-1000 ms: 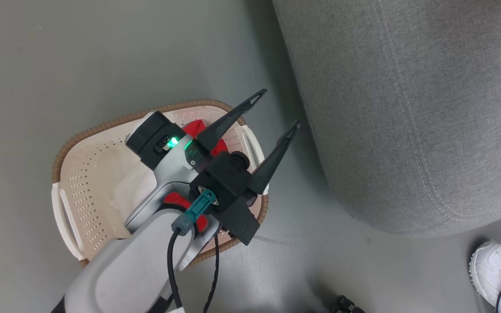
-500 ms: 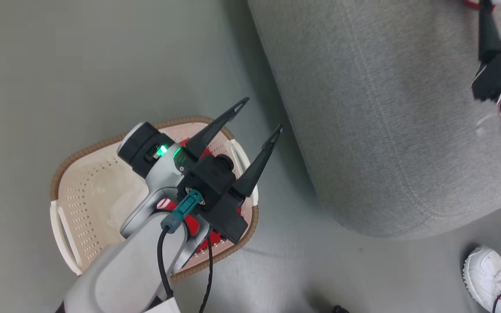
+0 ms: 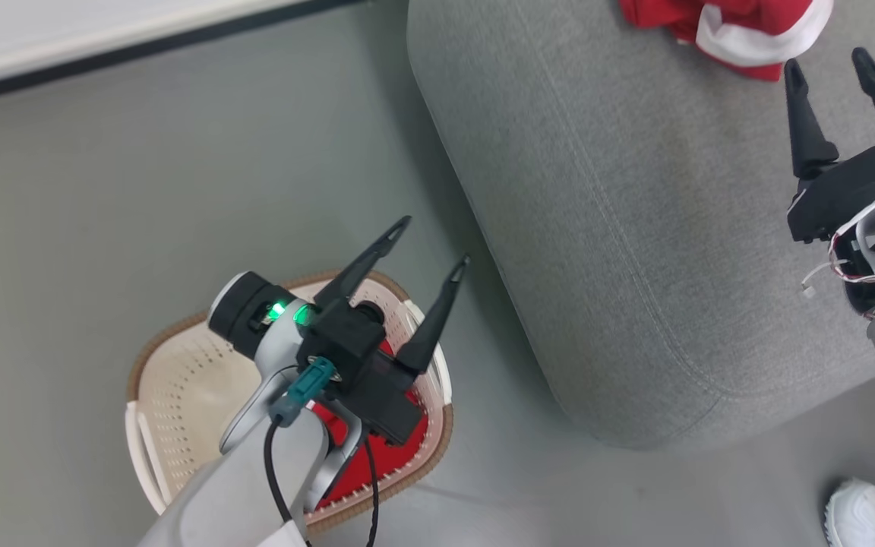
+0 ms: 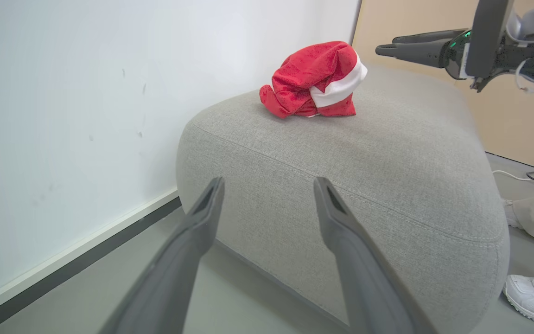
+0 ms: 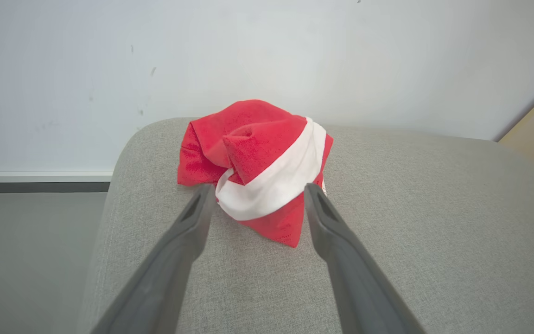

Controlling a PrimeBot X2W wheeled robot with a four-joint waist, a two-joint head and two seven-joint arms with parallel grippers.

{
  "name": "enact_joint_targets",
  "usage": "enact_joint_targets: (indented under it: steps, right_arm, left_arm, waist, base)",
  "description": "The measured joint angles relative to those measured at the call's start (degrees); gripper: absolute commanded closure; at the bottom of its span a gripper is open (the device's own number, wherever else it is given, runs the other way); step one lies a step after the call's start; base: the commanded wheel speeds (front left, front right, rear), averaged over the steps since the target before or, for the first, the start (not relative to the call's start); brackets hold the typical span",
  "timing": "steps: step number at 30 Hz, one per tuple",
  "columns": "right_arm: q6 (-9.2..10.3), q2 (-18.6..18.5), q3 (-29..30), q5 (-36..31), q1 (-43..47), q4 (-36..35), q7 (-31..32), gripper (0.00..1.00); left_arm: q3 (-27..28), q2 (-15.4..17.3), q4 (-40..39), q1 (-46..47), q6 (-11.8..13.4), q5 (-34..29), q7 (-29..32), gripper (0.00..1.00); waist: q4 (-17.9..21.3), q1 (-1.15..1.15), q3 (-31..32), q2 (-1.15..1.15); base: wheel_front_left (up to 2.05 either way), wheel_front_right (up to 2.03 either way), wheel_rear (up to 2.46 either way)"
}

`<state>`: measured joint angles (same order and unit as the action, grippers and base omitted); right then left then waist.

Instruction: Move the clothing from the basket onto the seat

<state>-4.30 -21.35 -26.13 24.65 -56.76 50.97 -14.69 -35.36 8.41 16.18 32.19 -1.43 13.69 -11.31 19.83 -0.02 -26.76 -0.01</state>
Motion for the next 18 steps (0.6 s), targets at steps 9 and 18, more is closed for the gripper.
enact_joint_targets:
  steps: [9,18]
  right_arm:
    - [0.01,1.44,0.29,-0.37,5.26,-5.68,0.00,0.00]
    - [0.32,4.20,-0.10,-0.51,13.13,-10.03,0.00,0.00]
  left_arm:
    - [4.79,0.18,3.09,-3.75,3.01,2.57,-1.86,0.00]
    - [9.18,1.55,4.85,-10.43,5.03,5.19,-2.53,0.00]
  waist:
    - [-2.50,0.00,7.09,0.00]
    - [-6.55,0.01,13.34,0.00]
  base:
    - [0.00,0.00,0.00]
    - [0.00,0.00,0.00]
